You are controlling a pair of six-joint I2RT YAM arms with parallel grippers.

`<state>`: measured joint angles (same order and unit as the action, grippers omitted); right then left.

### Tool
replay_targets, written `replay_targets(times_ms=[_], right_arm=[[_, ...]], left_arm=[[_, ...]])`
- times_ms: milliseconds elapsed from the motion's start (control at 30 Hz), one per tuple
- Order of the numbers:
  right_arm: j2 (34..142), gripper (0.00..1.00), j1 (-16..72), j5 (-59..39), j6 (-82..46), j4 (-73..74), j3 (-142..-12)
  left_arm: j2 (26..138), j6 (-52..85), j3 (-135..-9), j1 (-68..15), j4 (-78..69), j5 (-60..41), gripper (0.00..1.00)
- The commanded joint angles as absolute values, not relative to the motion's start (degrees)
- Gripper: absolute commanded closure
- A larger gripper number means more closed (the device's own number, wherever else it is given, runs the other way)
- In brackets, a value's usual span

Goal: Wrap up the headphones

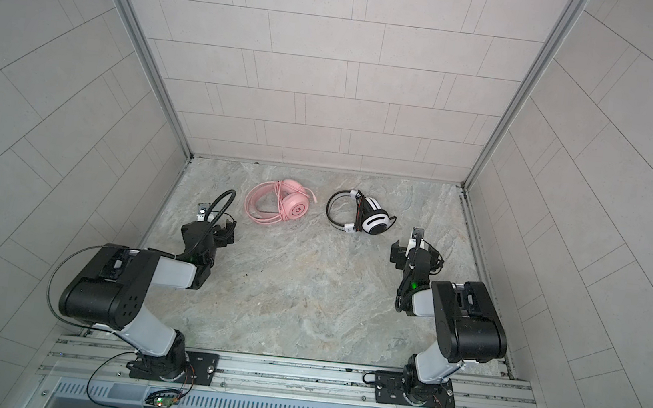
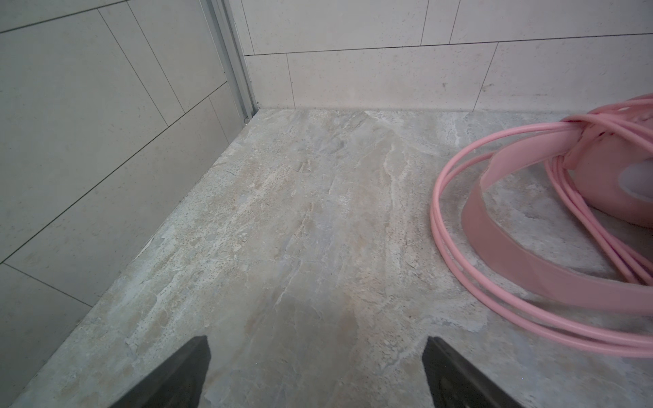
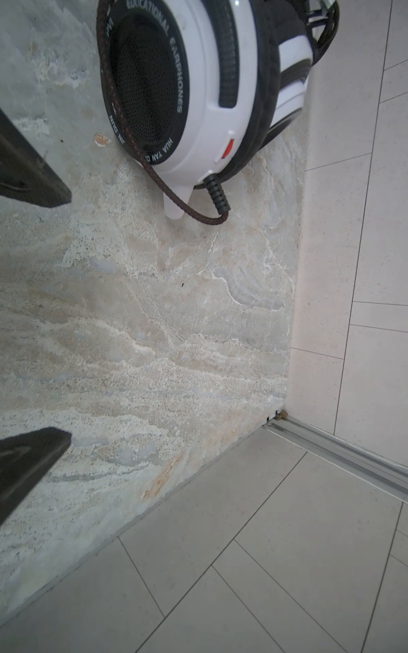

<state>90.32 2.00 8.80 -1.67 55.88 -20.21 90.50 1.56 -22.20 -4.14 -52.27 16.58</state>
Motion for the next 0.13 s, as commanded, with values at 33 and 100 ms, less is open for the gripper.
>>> replay_targets(times_ms=[33,100], right_arm=[[90.4,0.01,2.4,7.6,-0.4,55.4,-21.0],[90.4,0.01,2.4,7.6,-0.4,55.6,-20.9]], left_arm=[[90.9,1.2,-22.3,-3.9,-53.7,16.9,0.00],[90.9,1.2,-22.3,-4.0,-53.7,16.9,0.00]])
